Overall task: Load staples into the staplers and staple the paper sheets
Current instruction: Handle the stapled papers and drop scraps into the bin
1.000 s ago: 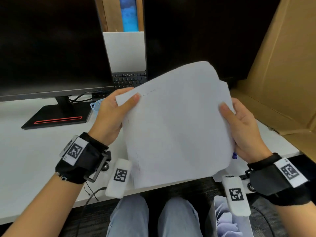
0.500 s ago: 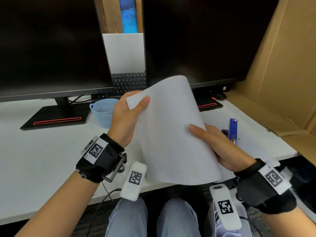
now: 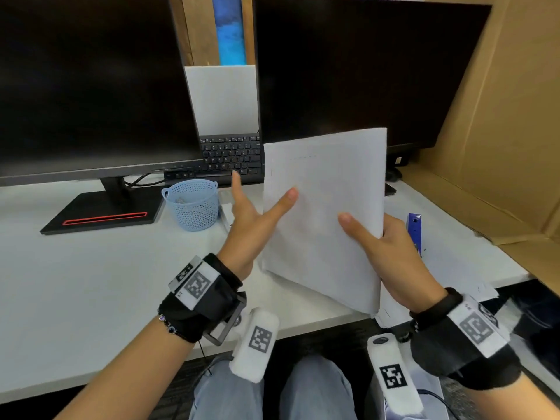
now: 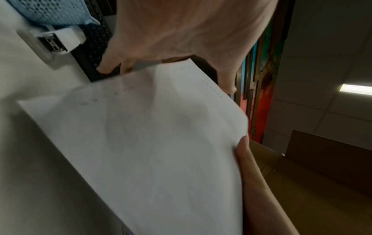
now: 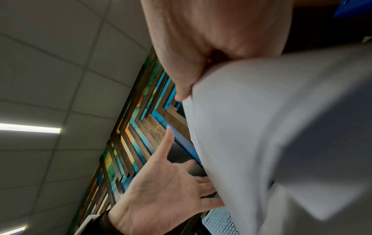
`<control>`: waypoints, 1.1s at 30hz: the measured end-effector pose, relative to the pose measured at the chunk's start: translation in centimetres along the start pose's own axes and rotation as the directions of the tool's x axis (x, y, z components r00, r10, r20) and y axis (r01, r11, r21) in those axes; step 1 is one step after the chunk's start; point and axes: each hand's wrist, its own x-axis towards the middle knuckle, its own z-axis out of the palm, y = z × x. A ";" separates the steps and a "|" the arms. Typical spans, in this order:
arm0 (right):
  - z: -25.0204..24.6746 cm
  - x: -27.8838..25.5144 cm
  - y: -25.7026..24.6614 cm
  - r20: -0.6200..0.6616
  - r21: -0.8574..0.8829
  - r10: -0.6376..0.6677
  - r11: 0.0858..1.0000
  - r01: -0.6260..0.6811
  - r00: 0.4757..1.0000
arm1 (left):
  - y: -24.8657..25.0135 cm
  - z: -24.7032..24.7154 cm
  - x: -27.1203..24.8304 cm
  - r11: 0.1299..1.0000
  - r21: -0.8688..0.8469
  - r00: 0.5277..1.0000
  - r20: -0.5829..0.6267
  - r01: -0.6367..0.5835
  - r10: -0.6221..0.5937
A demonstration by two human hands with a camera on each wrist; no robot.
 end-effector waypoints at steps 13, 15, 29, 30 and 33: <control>1.1 -0.8 -0.1 0.079 -0.161 0.011 0.987 0.002 0.997 | 0.9 3.2 -1.8 0.973 -0.192 0.934 0.352 0.127 -0.052; 1.2 -0.8 0.2 0.060 -0.224 0.038 0.974 -0.023 0.997 | 1.0 3.3 -1.7 0.960 -0.236 0.945 0.321 0.148 -0.067; 1.1 -1.1 0.0 0.149 -0.493 -0.035 0.863 0.105 0.988 | 1.6 1.2 -0.4 0.887 -0.449 0.994 0.062 0.112 -0.095; 1.1 -1.1 0.0 0.162 -0.502 -0.037 0.857 0.115 0.986 | 1.6 0.9 -0.3 0.874 -0.474 0.994 0.047 0.105 -0.094; 1.3 -1.1 0.0 0.198 -0.447 -0.016 0.888 0.104 0.980 | 1.6 0.5 -0.2 0.833 -0.542 0.994 0.058 0.111 -0.095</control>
